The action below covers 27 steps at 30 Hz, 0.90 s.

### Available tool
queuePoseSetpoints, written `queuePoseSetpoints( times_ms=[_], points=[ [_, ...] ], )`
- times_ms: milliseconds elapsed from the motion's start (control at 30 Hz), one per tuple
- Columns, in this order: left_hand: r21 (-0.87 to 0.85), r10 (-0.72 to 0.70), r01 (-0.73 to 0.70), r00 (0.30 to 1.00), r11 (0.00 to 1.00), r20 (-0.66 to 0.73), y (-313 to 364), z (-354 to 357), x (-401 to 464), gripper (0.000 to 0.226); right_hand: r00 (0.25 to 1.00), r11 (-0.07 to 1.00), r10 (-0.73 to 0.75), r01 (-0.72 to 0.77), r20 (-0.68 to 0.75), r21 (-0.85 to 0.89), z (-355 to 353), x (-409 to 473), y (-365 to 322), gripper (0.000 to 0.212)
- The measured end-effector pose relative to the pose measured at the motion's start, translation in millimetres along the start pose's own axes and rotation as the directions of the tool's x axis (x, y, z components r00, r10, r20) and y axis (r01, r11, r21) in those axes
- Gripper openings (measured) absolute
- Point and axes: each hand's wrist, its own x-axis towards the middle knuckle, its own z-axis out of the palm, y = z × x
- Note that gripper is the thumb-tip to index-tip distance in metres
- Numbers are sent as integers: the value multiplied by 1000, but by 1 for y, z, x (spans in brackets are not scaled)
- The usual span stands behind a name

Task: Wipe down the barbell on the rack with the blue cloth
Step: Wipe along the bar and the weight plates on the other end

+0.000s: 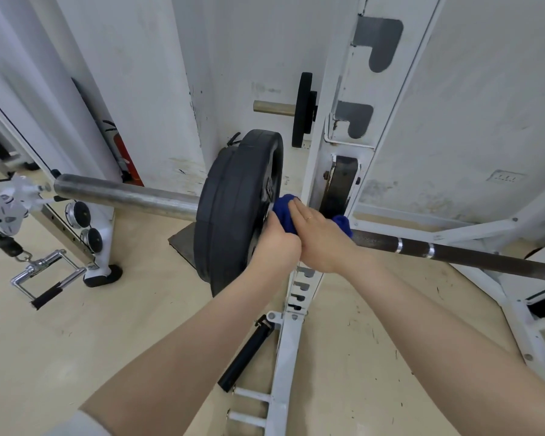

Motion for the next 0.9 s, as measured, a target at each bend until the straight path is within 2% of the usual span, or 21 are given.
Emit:
queuePoseSetpoints(
  times_ms=[33,100,133,200,300,367,467,600,700,767,800,833,900],
  points=[
    [-3,-20,20,1000,1000,-8,1,3,1,44,1000,998,11,-12,26,60,2,-1,4,69],
    [20,-24,24,1000,999,-15,2,4,-1,56,997,996,70,-72,-33,-43,4,6,7,64],
    [44,-4,4,1000,999,-5,3,4,-3,61,989,988,98,-109,-109,-109,8,10,6,63],
    [67,23,-23,1000,997,1,3,2,-5,63,972,968,152,-184,-179,-174,15,20,-1,60],
    [103,40,-36,998,994,-38,0,0,-1,64,951,951,234,-267,-203,-158,10,32,-7,48],
    [111,61,-56,997,992,-44,-2,1,-1,60,956,955,208,-245,-209,-169,7,27,-11,47],
    [116,125,-119,991,986,-40,-1,1,-3,54,972,970,82,-128,-218,-207,10,-2,-13,46],
    [156,170,-161,984,974,-48,-6,9,-2,67,968,975,121,-157,-218,-154,2,9,-5,35],
    [180,201,-189,978,965,-53,-11,14,-1,76,972,976,95,-133,-216,-170,6,14,-4,38],
    [227,249,-231,967,946,-54,-15,21,0,74,958,995,85,-97,-274,-32,9,0,3,35],
    [264,277,-254,959,930,-53,-17,25,1,71,930,985,143,-99,-339,144,5,-9,8,29],
    [298,302,-277,952,914,-40,-17,28,-1,67,888,926,258,-115,-380,360,-3,-20,16,23],
    [352,338,-312,941,882,-11,-19,32,-1,61,778,688,527,-155,-341,709,-21,-39,35,7]
  ],
)
